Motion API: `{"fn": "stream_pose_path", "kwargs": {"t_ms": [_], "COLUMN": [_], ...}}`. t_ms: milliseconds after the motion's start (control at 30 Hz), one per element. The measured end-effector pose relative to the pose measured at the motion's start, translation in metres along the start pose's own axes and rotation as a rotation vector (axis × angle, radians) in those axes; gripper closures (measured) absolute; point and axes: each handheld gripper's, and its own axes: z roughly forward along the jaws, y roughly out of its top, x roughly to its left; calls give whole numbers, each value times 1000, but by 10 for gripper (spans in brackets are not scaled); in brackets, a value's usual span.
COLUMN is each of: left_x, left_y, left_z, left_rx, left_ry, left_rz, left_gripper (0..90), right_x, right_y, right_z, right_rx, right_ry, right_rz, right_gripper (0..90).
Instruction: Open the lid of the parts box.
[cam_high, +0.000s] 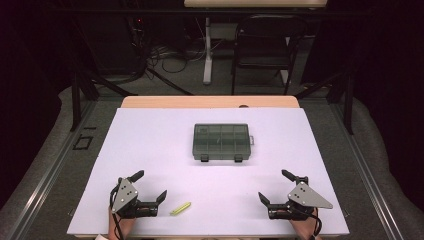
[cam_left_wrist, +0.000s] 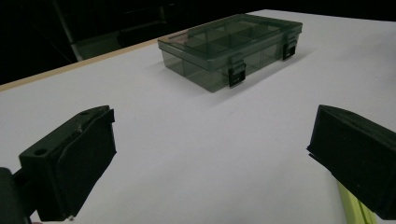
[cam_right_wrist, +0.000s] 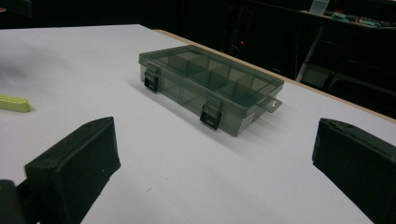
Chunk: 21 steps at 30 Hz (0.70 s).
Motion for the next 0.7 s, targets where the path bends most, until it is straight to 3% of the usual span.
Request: {"fn": "stream_pose_path", "kwargs": {"t_ms": [367, 467, 700], "left_x": [4, 7, 9], "left_y": [4, 6, 16], "left_z": [14, 18, 25], "left_rx": [40, 50, 62], "left_ry": [-60, -70, -65], "left_rz": [-12, -14, 7], "left_gripper": [0, 0, 0], "right_x": [-4, -6, -9], "right_y": [5, 5, 9], "right_z": [17, 21, 33], "right_rx": [50, 64, 84], "right_ry": [23, 33, 50], "right_rz": [-7, 11, 11], "right_gripper": [0, 0, 0]}}
